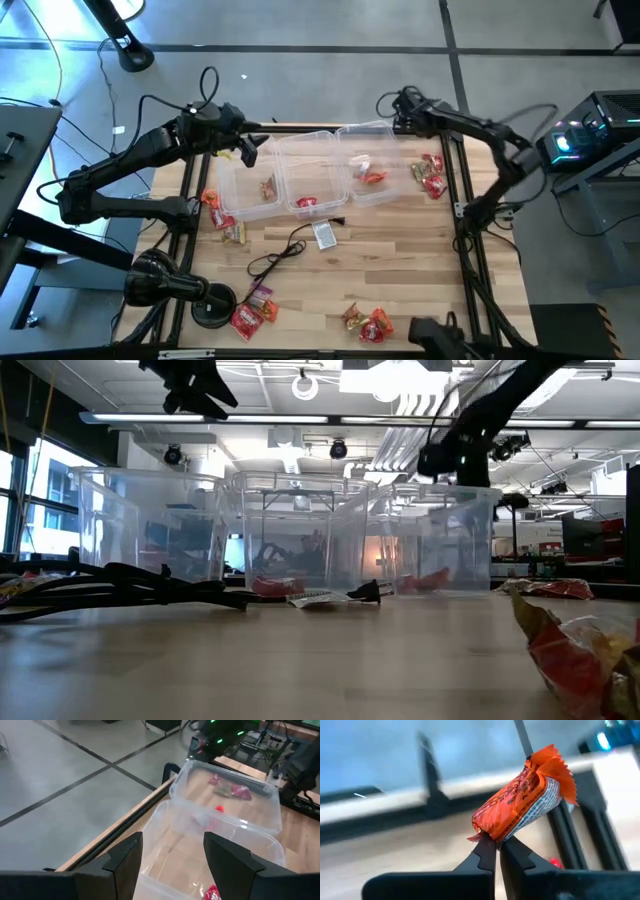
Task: Sort candy
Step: Put the orange candy pack into the right transparent bin
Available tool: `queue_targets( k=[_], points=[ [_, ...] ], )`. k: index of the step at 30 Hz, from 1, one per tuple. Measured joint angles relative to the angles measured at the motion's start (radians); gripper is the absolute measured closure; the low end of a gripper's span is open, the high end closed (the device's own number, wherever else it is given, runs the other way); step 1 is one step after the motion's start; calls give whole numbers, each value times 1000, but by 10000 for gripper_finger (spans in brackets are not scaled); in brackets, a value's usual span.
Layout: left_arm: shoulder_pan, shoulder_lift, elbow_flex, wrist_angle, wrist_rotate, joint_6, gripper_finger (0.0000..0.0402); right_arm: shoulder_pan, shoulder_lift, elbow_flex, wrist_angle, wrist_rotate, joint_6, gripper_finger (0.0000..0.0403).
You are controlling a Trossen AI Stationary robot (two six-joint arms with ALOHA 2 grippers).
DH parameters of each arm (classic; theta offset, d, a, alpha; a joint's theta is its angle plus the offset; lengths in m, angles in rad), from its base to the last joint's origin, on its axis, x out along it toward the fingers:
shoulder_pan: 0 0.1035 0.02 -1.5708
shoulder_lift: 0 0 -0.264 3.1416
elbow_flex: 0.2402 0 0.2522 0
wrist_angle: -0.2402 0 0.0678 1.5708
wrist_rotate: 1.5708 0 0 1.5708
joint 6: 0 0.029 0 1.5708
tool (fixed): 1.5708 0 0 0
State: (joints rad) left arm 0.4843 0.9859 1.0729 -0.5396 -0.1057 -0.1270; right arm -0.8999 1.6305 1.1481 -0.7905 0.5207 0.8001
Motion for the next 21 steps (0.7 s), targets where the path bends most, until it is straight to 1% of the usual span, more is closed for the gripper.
queue_targets(
  k=[4,6,7,8,10,13,14,15,16,21],
  points=[
    [0,0,0,24,-9,0,197,25,-175,1,72,1,-107,402],
    [0,0,0,29,-18,0,197,51,-263,1,111,-26,-166,402],
    [0,0,0,30,-25,-2,197,63,-303,1,128,-69,-199,402],
    [0,0,0,30,-34,-5,197,75,-342,1,147,-136,-233,402],
    [0,0,0,29,-46,-20,197,98,-401,3,182,-303,-286,402],
    [0,0,0,30,-61,-28,197,148,-442,3,173,-556,-311,403],
    [0,0,0,30,-61,-29,197,171,-444,1,163,-616,-308,403],
    [0,0,0,29,-62,-38,197,201,-444,-3,149,-656,-308,403],
    [0,0,0,30,-62,-47,197,233,-440,-12,136,-675,-308,403],
    [0,0,0,30,-62,-83,197,384,-407,-75,121,-700,-307,403]
  ],
)
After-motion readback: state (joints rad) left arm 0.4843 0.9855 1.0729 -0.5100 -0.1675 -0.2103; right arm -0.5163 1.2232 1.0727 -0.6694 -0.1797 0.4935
